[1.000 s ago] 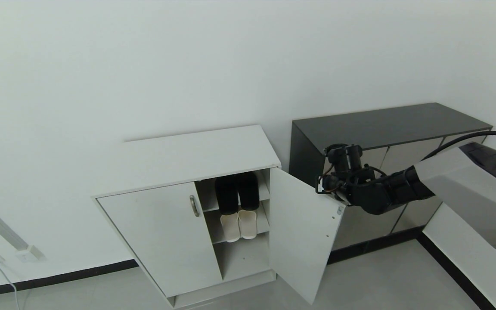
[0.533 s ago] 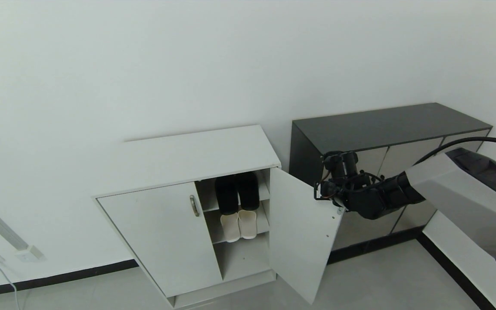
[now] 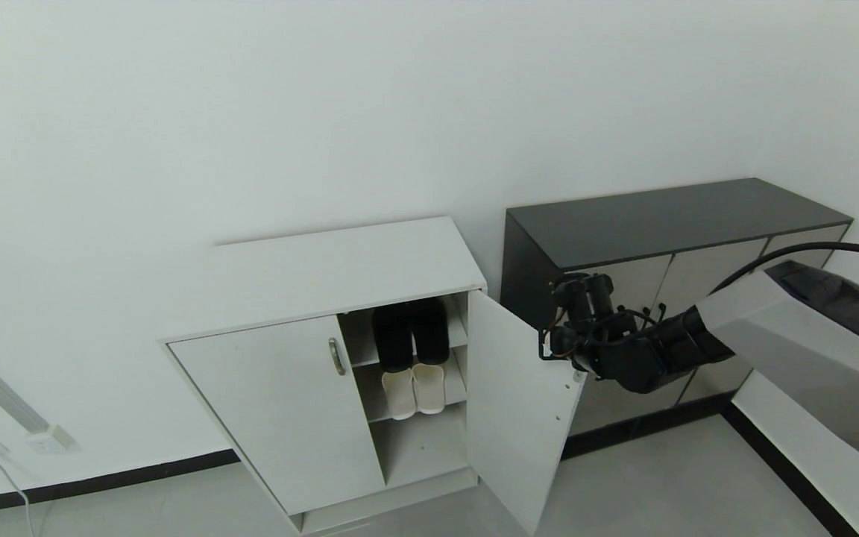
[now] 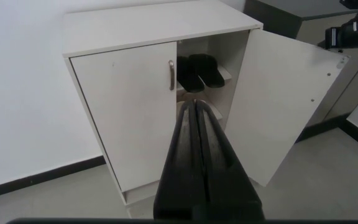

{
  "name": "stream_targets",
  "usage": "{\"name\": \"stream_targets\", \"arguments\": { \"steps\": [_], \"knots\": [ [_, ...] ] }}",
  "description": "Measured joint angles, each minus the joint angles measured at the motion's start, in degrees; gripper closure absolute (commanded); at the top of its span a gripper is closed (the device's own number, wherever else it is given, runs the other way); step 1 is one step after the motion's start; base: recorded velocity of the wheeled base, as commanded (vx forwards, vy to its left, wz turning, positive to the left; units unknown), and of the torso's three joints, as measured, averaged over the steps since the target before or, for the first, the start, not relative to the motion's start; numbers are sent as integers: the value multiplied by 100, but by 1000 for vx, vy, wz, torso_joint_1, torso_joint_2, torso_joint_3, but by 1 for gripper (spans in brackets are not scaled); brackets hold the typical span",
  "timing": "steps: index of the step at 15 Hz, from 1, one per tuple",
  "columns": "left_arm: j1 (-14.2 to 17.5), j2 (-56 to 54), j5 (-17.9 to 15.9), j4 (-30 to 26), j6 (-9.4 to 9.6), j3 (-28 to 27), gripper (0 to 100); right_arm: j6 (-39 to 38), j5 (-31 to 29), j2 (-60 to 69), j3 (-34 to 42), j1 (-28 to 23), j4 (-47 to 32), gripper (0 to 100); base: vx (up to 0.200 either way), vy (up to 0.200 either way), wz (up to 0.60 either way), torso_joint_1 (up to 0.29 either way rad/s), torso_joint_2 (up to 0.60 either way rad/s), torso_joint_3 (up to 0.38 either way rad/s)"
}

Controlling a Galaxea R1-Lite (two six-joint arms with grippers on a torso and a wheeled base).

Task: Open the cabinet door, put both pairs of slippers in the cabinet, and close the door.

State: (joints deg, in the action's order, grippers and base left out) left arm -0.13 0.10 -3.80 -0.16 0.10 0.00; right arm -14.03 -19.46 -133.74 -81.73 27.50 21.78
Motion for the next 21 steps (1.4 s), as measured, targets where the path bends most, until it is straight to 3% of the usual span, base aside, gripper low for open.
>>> {"name": "stream_targets", "arguments": {
  "steps": [8,18,21],
  "knots": [
    [-5,0,1,-2,0,0,100,-132,-20,430,1056,872,741,100,0,0,0,0,0,0],
    [0,0,1,-2,-10,0,100,-138,57,1208,1762,1913,1084,100,0,0,0,0,0,0],
    [0,0,1,-2,-10,0,100,-72,419,1668,2074,2026,1078,100,0,0,0,0,0,0]
  ]
}}
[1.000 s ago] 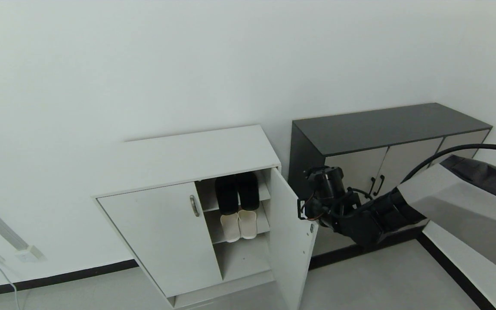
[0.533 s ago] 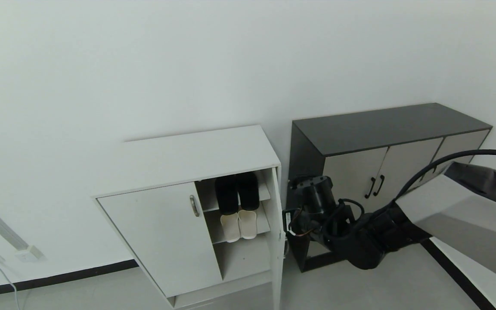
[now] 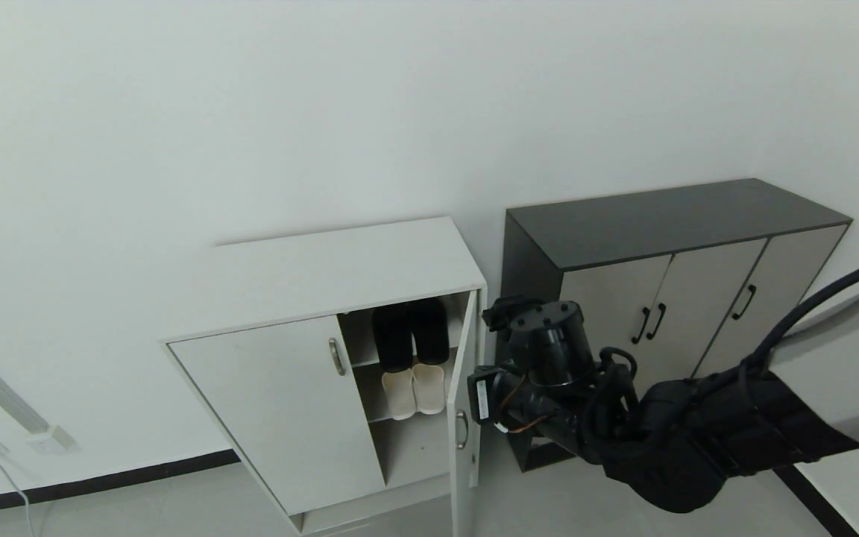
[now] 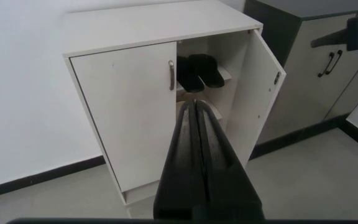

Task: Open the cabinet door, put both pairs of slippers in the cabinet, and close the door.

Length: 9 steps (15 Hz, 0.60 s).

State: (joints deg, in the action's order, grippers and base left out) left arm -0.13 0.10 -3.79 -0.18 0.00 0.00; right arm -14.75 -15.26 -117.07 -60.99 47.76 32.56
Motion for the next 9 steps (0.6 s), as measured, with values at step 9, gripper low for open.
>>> {"name": "stream_targets", "arguments": {
  "steps": [9],
  "knots": [
    [0,0,0,-2,0,0,100,304,345,555,790,-206,553,100,0,0,0,0,0,0]
  ]
}}
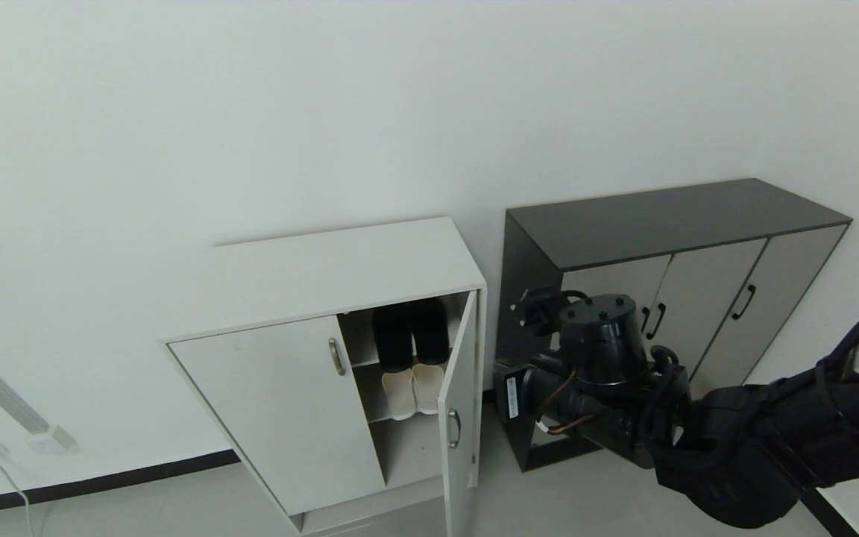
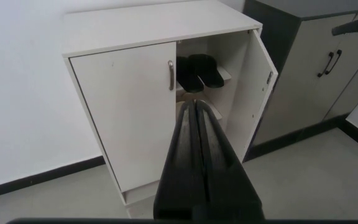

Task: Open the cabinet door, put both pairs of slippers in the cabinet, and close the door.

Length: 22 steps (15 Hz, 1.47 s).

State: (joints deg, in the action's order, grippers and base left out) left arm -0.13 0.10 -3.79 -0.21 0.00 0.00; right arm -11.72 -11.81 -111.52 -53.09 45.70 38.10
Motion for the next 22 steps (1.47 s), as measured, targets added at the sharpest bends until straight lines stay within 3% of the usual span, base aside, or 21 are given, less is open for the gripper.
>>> {"name": "stream_targets", "arguments": {
  "steps": [6,9,13,19,22],
  "knots": [
    [0,0,0,0,0,0,100,30,57,-5,113,-15,16,100,0,0,400,0,2,2],
    [-2,0,0,2,0,0,100,30,435,-20,199,-94,123,100,0,0,0,0,0,0],
    [-5,0,0,2,0,0,100,61,1040,-102,552,-425,934,100,0,0,0,0,0,0],
    [-5,0,0,2,10,0,100,589,623,-223,1468,-761,1196,100,0,0,0,0,0,0],
    [0,0,0,5,10,0,100,597,501,-405,1731,-770,1705,100,200,0,0,-6,-1,2]
  ]
}}
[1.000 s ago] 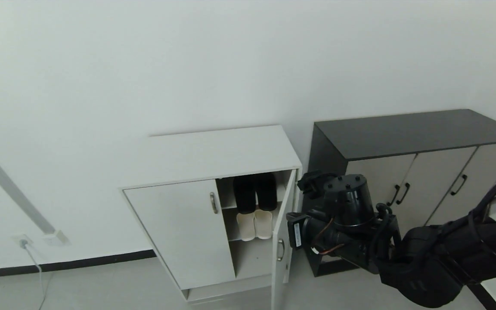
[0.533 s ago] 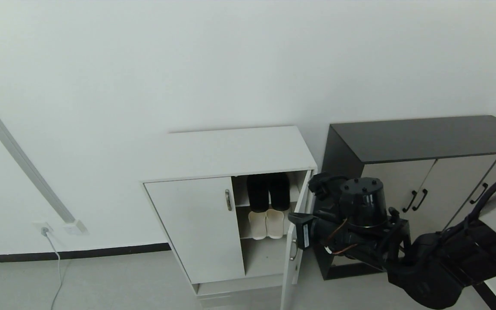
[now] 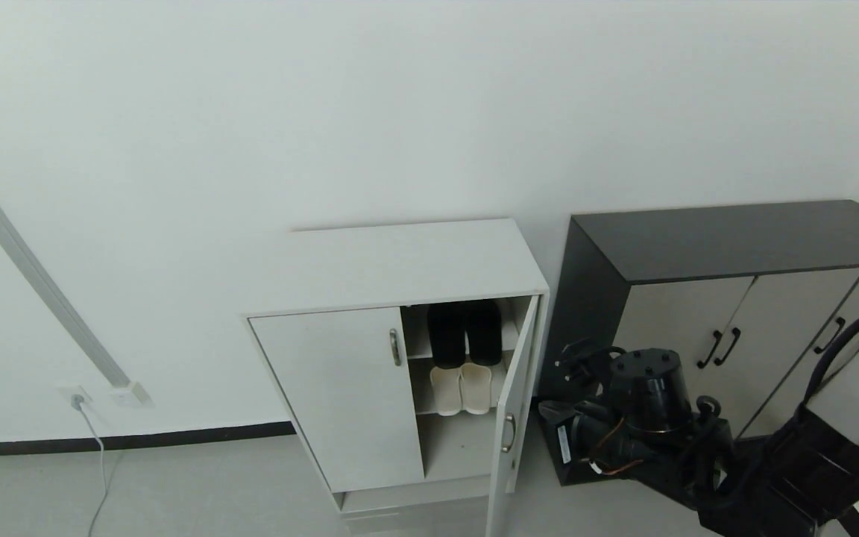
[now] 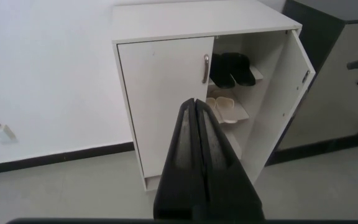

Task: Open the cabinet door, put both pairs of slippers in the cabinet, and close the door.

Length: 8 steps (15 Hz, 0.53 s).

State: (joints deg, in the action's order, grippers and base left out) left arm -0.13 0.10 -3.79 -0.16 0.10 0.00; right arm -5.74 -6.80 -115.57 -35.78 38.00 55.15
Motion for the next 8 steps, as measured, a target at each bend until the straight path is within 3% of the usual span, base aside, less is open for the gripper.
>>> {"name": "stream_targets", "arguments": {
  "steps": [3,8],
  "knots": [
    [0,0,0,0,-2,0,100,6,-12,-144,312,-18,273,100,200,0,0,7,1,4],
    [2,0,-1,0,0,0,100,-5,-1,-251,478,-5,296,100,0,0,0,0,0,0]
  ]
}}
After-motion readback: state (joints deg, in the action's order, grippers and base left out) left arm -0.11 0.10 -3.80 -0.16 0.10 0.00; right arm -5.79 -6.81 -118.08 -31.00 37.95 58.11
